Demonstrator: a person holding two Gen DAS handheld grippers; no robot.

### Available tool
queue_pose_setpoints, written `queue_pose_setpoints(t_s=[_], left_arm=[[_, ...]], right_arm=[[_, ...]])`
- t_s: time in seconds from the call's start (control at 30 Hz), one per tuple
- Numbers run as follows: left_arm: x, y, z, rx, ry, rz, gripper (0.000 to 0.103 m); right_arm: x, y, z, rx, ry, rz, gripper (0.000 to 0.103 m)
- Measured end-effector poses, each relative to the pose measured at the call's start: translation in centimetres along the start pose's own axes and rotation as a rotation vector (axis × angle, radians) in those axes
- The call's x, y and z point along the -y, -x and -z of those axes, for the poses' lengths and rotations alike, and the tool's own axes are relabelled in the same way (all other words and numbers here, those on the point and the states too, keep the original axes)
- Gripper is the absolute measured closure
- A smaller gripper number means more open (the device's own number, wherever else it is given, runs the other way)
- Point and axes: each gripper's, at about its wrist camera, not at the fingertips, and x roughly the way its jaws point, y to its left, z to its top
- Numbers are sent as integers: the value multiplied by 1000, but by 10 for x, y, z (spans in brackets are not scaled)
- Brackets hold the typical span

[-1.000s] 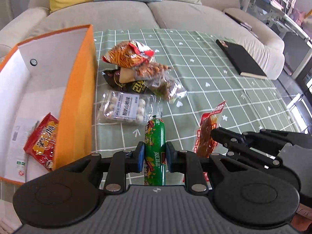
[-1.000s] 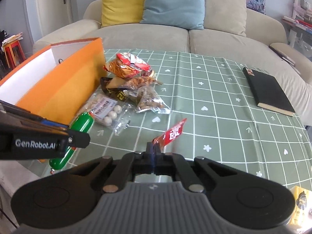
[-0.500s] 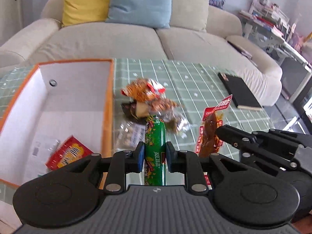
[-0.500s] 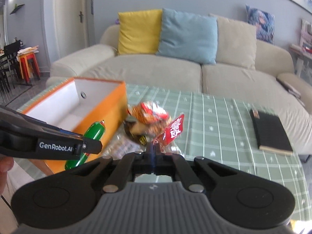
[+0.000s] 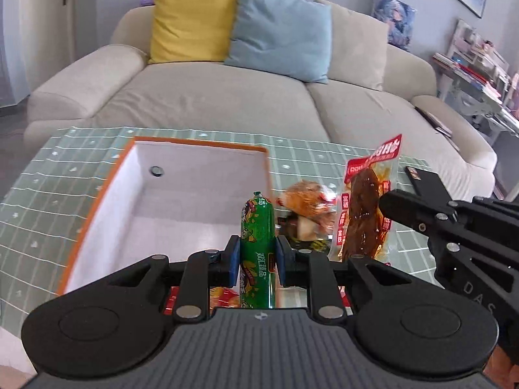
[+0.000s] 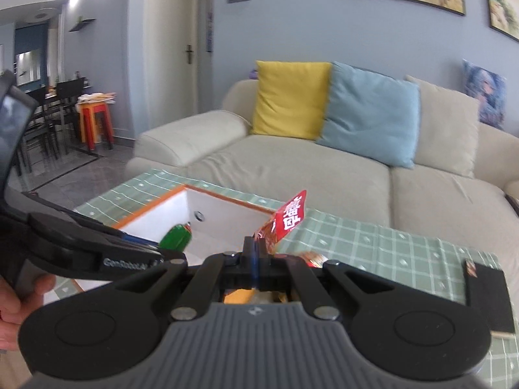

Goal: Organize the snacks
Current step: 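Carry the green sausage and meat snack pack over the orange box with both tools, then open the left tool to drop the sausage while the right tool drops the meat pack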

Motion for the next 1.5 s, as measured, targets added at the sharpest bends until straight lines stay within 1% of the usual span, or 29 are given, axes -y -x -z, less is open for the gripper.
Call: queue_pose_setpoints(t_s=[0.1, 0.2, 0.33, 0.57, 0.7, 0.83, 1.0, 1.17, 1.27, 1.33, 1.5], left_arm=[[-16, -4, -8, -8, 4, -12, 79], [-28, -8, -13, -15, -19, -35, 79], [-45, -19, -15, -27, -28, -58, 79], [-74, -54, -6, -131, -9, -85, 79], [-86, -77, 3, -200, 7, -91, 79], [-91, -94, 10, -253, 34, -76, 79], [-97, -110, 16, -315, 45, -70, 79], [-97, -116, 19, -348, 68, -70, 79], [-100, -120, 19, -376, 81, -65, 79], [-102, -122, 20, -393, 86, -75, 78], [-101, -126, 18, -437, 81, -97, 77]], right_arm=[[-13, -14, -10, -9, 13, -40, 103], [-24, -32, -18, -32, 11, -75, 103], [-39, -55, -25, -65, 30, -104, 103], [-57, -101, -19, -179, 69, -134, 103], [-69, -126, -9, -246, 127, -132, 103], [-83, -149, 3, -305, 222, -99, 103], [-83, -166, 13, -370, 267, -108, 103], [-84, -177, 19, -401, 330, -105, 103], [-88, -179, 23, -407, 378, -89, 103], [-90, -179, 25, -409, 409, -73, 103], [-90, -182, 27, -411, 439, -56, 103]])
